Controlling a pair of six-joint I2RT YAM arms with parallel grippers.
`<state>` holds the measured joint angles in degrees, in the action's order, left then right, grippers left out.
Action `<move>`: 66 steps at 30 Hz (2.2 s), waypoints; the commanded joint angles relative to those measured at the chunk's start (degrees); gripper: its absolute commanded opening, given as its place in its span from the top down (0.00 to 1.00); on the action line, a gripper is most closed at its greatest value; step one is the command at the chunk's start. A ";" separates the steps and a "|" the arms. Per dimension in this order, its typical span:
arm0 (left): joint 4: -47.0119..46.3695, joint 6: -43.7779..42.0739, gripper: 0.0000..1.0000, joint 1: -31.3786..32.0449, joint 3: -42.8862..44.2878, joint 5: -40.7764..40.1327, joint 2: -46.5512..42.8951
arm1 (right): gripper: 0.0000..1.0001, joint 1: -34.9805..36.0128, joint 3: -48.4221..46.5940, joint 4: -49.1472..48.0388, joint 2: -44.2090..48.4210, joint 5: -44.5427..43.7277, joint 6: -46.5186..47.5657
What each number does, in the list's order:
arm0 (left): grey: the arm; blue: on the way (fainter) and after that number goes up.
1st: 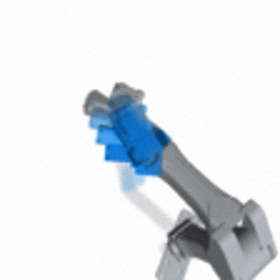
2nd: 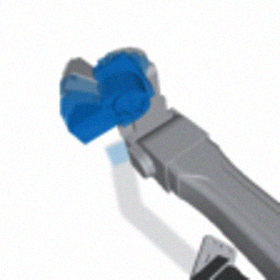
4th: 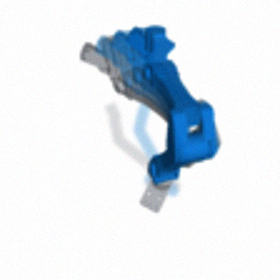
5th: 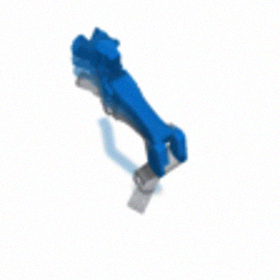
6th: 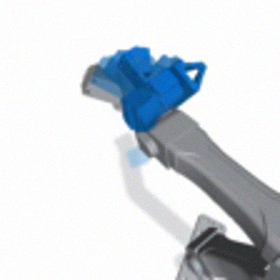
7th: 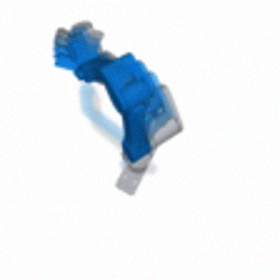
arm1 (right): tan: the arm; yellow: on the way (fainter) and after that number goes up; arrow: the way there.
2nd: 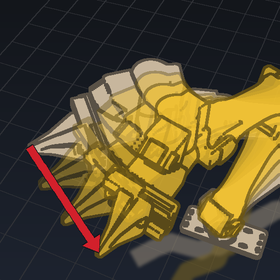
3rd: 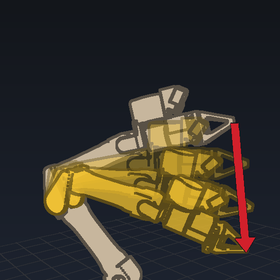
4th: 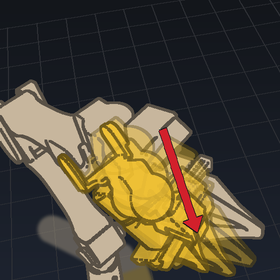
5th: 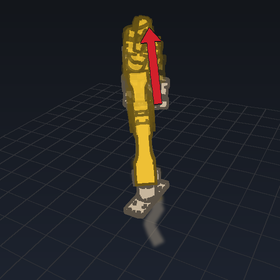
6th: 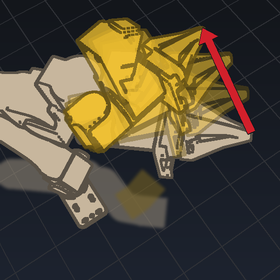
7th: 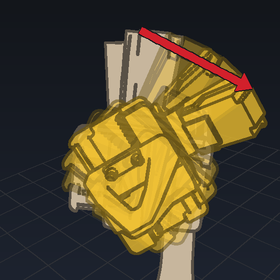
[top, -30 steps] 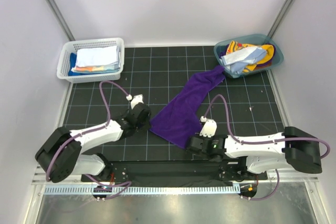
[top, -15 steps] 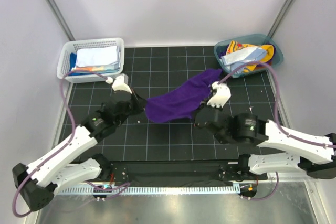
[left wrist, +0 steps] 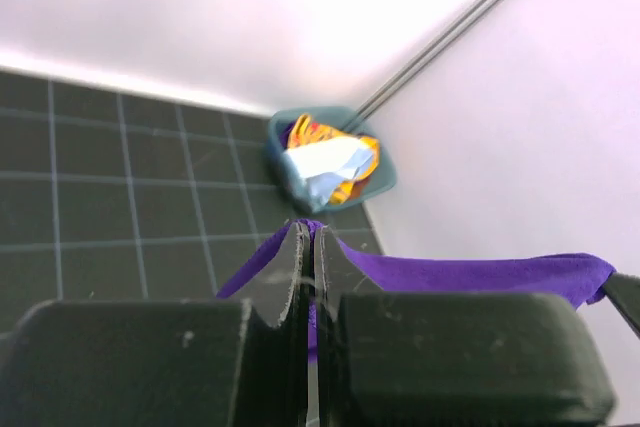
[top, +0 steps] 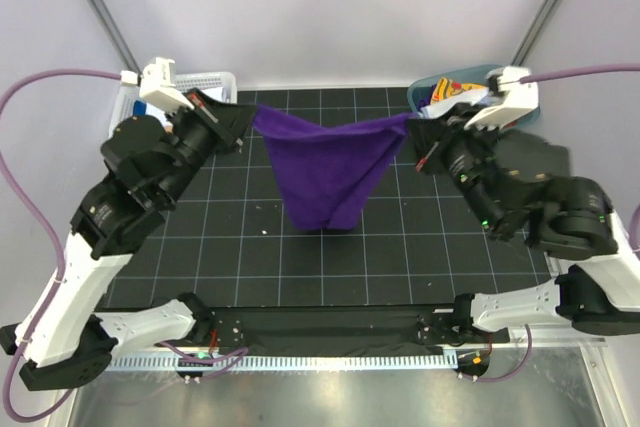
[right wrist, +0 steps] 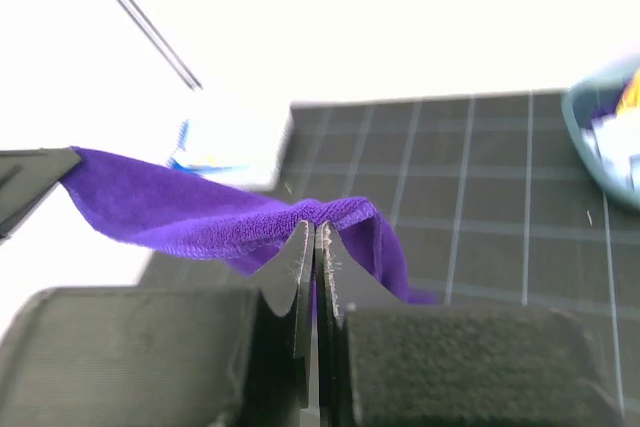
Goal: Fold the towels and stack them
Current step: Flatten out the crumpled towel
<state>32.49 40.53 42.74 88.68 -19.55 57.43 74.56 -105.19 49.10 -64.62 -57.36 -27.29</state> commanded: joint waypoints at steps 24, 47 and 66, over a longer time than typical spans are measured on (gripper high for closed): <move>8.82 -0.72 1.00 0.15 17.31 15.59 -3.55 | 0.99 0.14 -16.02 -4.19 -4.29 30.63 16.83; 10.05 2.27 1.00 0.06 15.13 4.89 -5.32 | 0.99 0.14 -7.87 -11.56 -5.78 19.86 19.63; -15.26 3.76 1.00 -26.38 7.11 16.29 35.96 | 0.99 -52.41 -8.45 -31.86 -40.48 70.28 4.53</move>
<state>25.58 43.44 20.14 91.26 -7.60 89.17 24.91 -108.73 24.93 -102.63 3.75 -19.73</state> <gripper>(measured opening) 0.024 0.060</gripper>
